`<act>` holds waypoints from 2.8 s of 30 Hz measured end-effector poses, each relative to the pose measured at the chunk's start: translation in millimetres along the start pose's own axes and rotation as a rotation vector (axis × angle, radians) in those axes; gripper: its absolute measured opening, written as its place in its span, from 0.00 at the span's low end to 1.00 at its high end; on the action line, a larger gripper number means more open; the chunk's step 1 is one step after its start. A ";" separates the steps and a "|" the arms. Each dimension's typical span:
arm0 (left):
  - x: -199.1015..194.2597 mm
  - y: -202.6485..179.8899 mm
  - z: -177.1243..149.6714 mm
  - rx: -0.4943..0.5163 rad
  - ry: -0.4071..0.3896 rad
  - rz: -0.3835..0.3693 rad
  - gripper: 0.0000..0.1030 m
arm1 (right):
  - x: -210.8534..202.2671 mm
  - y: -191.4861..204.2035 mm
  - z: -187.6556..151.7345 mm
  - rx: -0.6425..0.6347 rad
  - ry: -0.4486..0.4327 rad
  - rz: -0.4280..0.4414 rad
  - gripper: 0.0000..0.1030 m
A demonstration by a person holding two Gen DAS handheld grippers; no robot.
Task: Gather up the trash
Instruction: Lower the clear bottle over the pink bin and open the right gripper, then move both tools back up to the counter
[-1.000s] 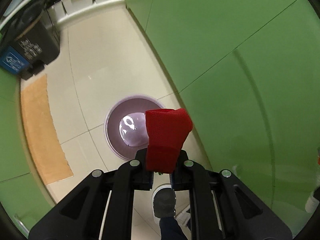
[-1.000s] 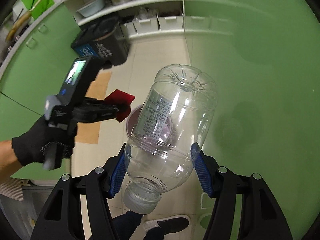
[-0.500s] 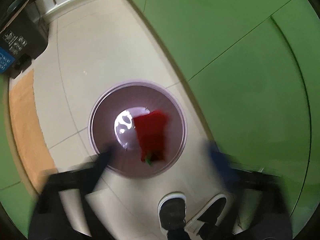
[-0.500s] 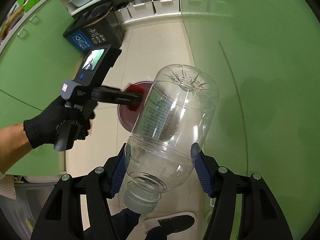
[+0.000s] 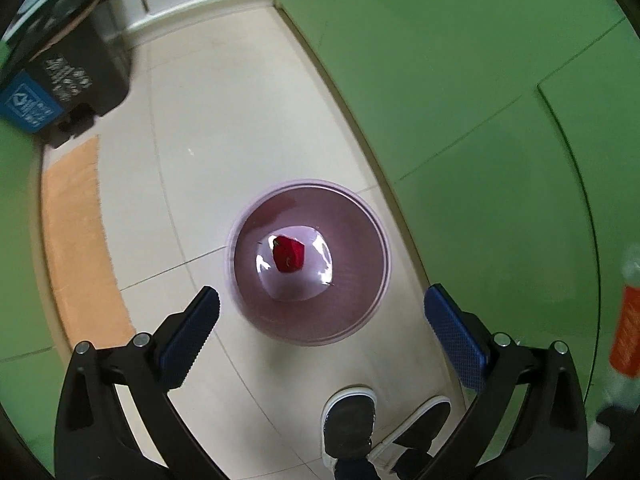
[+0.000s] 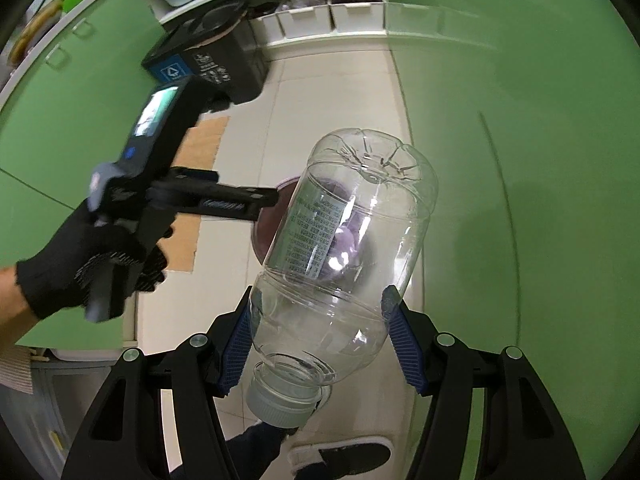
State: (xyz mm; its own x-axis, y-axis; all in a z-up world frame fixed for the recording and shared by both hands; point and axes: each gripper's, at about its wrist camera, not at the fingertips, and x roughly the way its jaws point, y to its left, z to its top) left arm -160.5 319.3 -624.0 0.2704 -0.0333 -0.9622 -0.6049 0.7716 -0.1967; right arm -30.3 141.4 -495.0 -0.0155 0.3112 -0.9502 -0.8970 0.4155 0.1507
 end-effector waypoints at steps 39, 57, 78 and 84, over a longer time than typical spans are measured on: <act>-58.0 100.2 -63.7 -0.228 -0.073 0.033 0.97 | 131.3 38.2 53.5 -0.149 0.093 0.022 0.94; -352.1 -28.5 -4.9 -0.087 -0.268 0.105 0.97 | -229.7 58.6 84.3 0.015 -0.238 -0.008 0.94; -518.1 -255.8 48.0 0.276 -0.449 -0.145 0.97 | -512.0 -94.3 -29.1 0.384 -0.558 -0.324 0.94; -510.8 -319.5 49.2 0.352 -0.410 -0.239 0.97 | -538.3 -147.9 -80.3 0.506 -0.566 -0.418 0.94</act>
State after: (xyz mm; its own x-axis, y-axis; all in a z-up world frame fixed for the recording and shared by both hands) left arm -68.5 121.1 -60.4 0.6788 -0.0379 -0.7334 -0.2255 0.9397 -0.2573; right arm 75.2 -156.1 -27.7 0.6147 0.3710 -0.6960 -0.4736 0.8793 0.0504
